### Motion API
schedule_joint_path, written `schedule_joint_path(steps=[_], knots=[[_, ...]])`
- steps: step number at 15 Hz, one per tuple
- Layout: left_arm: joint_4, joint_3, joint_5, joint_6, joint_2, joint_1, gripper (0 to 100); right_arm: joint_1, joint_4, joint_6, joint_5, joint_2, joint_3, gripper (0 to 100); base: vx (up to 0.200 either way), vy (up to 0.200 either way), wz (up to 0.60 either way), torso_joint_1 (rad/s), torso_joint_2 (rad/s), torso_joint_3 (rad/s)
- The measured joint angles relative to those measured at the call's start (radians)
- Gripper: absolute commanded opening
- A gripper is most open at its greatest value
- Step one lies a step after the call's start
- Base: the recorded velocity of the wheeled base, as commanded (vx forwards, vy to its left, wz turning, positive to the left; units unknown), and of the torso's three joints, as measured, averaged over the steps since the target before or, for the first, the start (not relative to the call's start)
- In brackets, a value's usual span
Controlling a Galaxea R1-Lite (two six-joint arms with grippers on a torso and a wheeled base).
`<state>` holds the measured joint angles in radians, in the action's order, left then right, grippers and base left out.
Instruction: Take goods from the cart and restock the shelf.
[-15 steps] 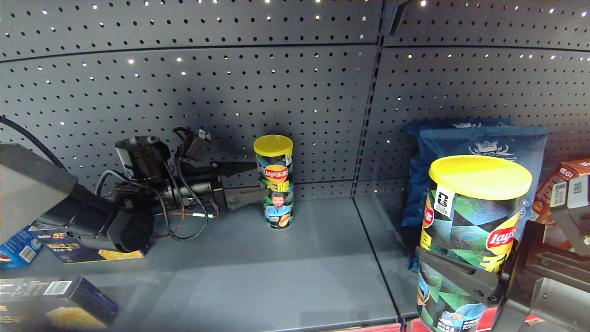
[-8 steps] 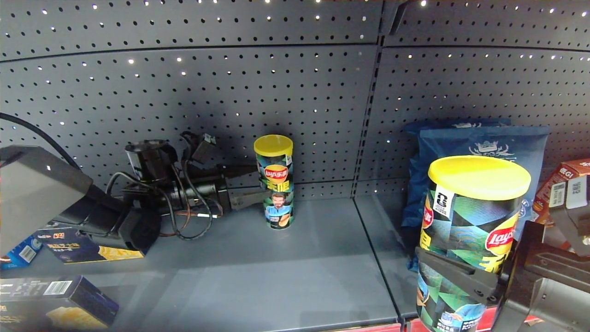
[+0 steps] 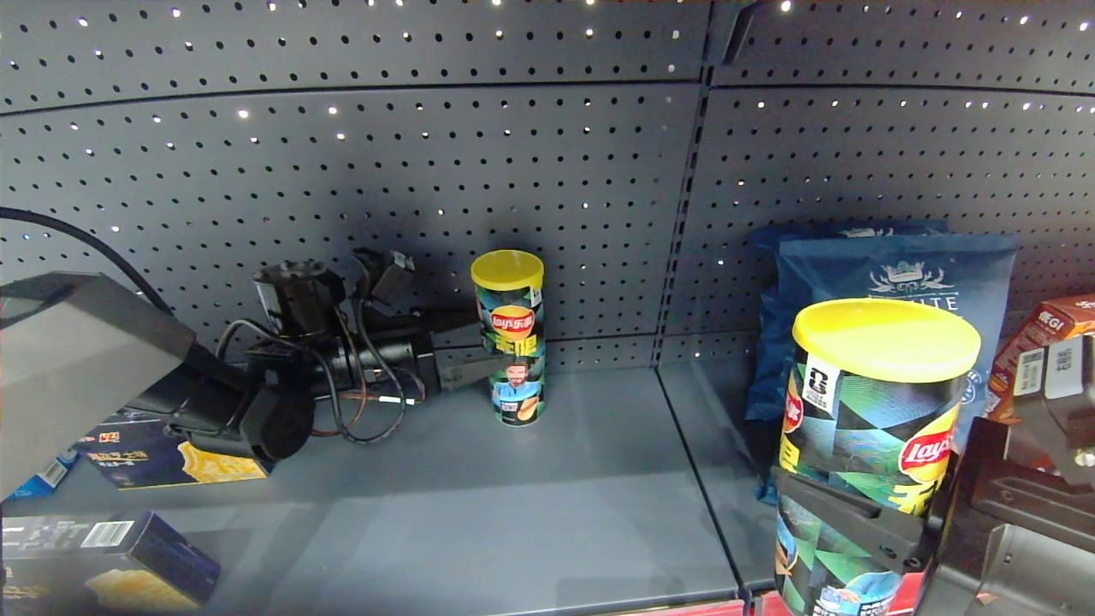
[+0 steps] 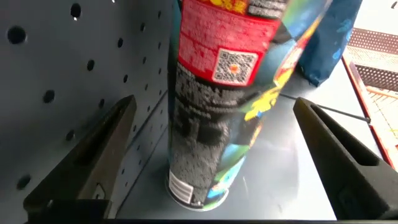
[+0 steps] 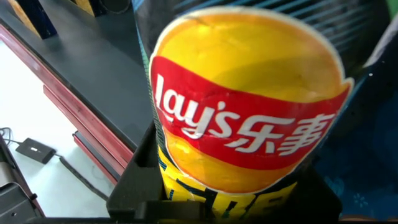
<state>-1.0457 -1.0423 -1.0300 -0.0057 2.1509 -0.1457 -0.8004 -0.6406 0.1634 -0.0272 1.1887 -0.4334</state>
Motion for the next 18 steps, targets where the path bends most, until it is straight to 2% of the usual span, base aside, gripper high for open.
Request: schedule_joint_path(steps=[17, 18], knots=[[0.006, -0.080, 0.046, 0.000, 0.067, -0.057, 100, 0.005, -0.002, -0.001, 0.001, -0.006, 0.019, 0, 0.000, 0.000, 0.00, 0.000, 0.00, 0.000], [0.004, -0.081, 0.047, 0.001, 0.071, -0.057, 0, 0.006, -0.002, -0.001, 0.000, -0.006, 0.021, 0, 0.000, 0.000, 0.00, 0.000, 0.00, 0.000]])
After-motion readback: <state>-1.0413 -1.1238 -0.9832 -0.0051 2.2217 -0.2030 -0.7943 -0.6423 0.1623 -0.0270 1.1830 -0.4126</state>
